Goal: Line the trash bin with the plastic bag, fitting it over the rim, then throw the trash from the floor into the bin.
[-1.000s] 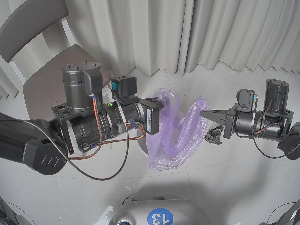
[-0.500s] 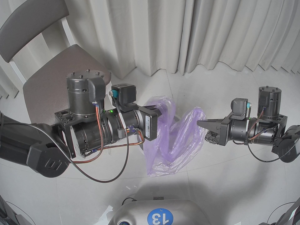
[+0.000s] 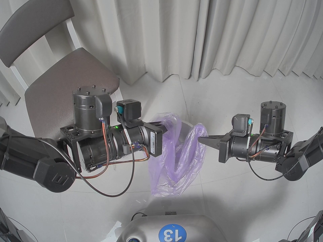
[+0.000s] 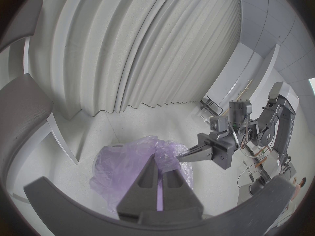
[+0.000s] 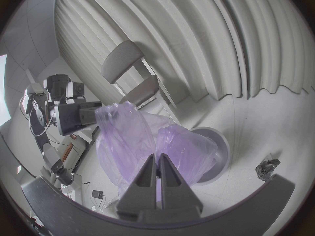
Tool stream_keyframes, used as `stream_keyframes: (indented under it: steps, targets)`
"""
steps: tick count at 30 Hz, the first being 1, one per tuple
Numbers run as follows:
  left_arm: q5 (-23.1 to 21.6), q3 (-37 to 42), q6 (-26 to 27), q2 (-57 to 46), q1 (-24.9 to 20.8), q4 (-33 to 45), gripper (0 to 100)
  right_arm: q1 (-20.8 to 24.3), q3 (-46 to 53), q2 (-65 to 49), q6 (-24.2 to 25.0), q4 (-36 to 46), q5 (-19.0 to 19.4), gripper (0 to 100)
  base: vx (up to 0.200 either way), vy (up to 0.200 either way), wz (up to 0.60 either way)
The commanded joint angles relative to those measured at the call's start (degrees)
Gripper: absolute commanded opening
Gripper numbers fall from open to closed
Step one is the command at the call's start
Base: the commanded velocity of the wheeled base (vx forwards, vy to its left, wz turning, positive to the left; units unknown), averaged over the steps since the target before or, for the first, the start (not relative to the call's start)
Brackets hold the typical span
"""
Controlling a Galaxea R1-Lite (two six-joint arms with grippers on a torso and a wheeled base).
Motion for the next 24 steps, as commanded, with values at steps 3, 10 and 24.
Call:
stream_keyframes:
  steps: [3, 10, 24]
  targets:
    - [-0.4, 0.1, -0.4, 2.7, 0.2, -3.0, 0, -0.4, 0.1, 2.3, 0.8, -0.8, -0.1, 0, 0.000, 0.000, 0.00]
    - [-0.9, -1.1, -0.4, 5.4, 0.1, -3.7, 0, -3.0, 0.9, 6.1, 2.2, -5.0, -0.1, 0, 0.000, 0.000, 0.00]
    - [-2.9, -10.5, -0.5, 13.4, 0.5, -3.0, 0, -7.2, 3.5, 9.5, 4.2, -9.5, 0.4, 0, 0.000, 0.000, 0.00]
